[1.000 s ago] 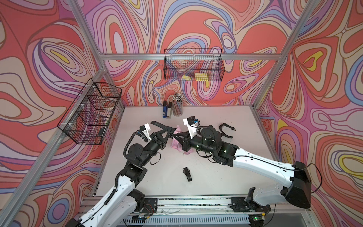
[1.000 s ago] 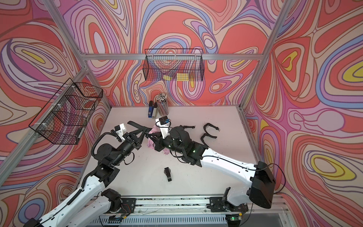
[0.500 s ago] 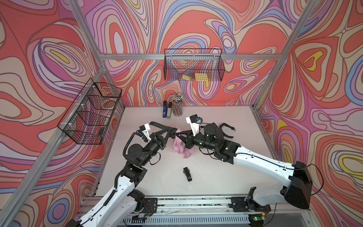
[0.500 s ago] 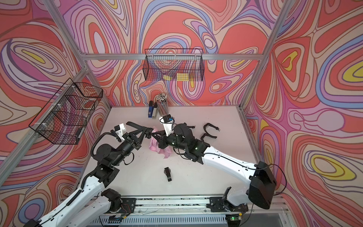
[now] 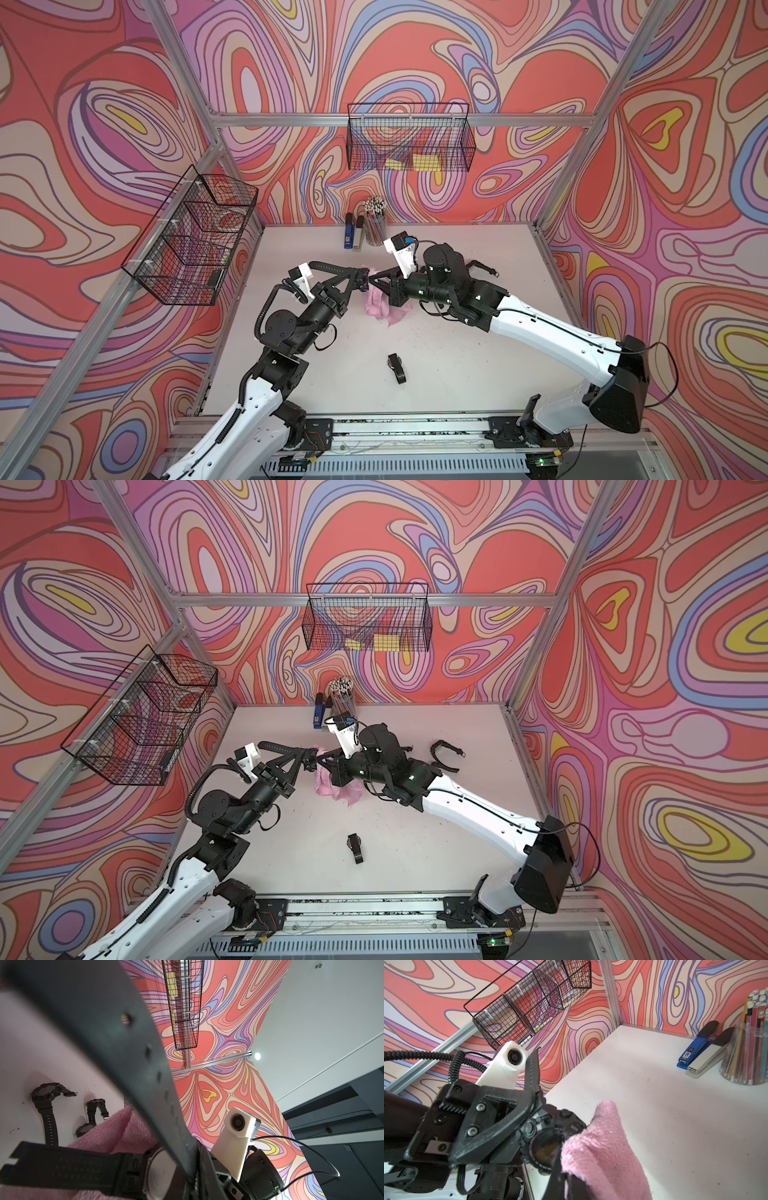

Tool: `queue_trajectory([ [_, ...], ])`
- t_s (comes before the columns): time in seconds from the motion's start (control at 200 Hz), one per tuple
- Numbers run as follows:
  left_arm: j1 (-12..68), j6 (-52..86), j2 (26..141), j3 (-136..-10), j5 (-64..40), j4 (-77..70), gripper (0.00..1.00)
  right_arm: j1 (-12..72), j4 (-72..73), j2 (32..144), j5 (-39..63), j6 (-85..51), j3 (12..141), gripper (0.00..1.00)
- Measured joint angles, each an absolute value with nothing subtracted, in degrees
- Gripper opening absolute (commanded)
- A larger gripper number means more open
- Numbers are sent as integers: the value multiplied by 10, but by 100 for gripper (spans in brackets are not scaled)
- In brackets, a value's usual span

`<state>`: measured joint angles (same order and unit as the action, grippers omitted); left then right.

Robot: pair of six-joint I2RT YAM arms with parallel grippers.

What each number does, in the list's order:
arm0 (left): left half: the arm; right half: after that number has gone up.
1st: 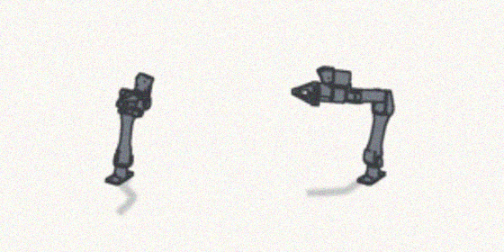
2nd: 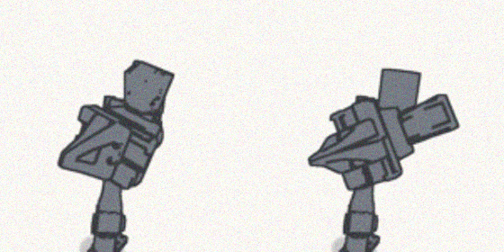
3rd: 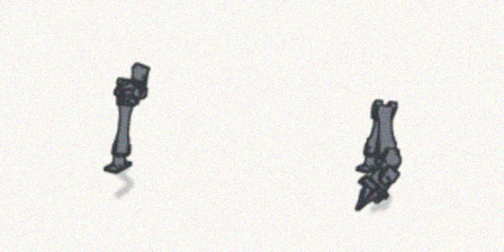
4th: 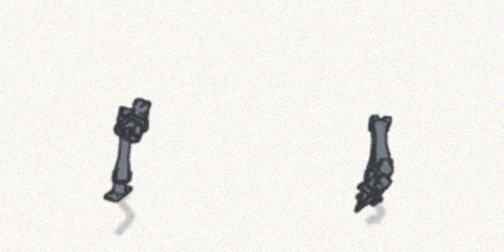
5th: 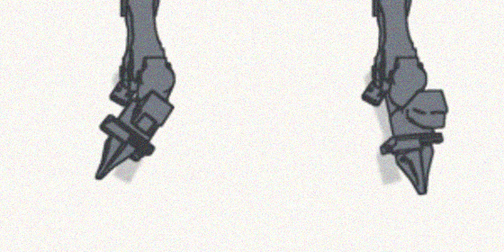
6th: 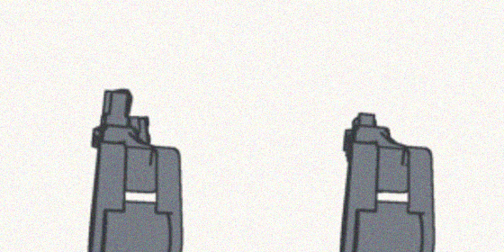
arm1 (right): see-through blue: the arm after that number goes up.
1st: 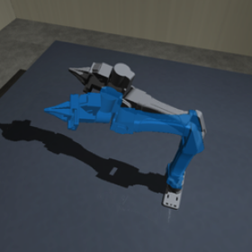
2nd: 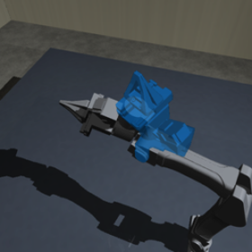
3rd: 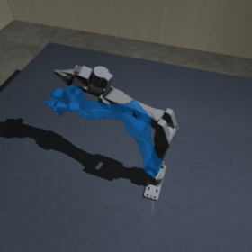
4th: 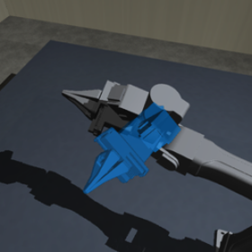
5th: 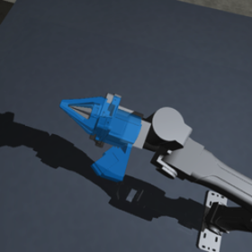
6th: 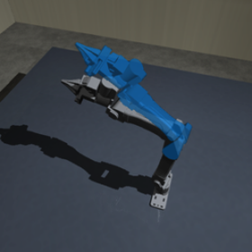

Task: Wipe the watch dial
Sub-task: Wipe the dirt from the watch dial.

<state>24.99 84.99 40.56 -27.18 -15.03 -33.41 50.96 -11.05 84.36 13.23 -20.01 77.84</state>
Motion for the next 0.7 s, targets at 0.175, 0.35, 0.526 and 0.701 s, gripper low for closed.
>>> queue_trajectory([
  [0.175, 250, 856, 392, -268, -152, -341, 0, 528, -148, 844, 105, -180, 808, 0],
  [0.35, 250, 856, 395, -268, -159, -341, 0, 534, -166, 844, 88, -172, 815, 0],
  [0.526, 250, 854, 385, -268, -161, -328, 0, 543, -173, 841, 78, -172, 815, 0],
  [0.701, 250, 853, 381, -268, -168, -327, 0, 581, -168, 832, 57, -175, 815, 0],
])
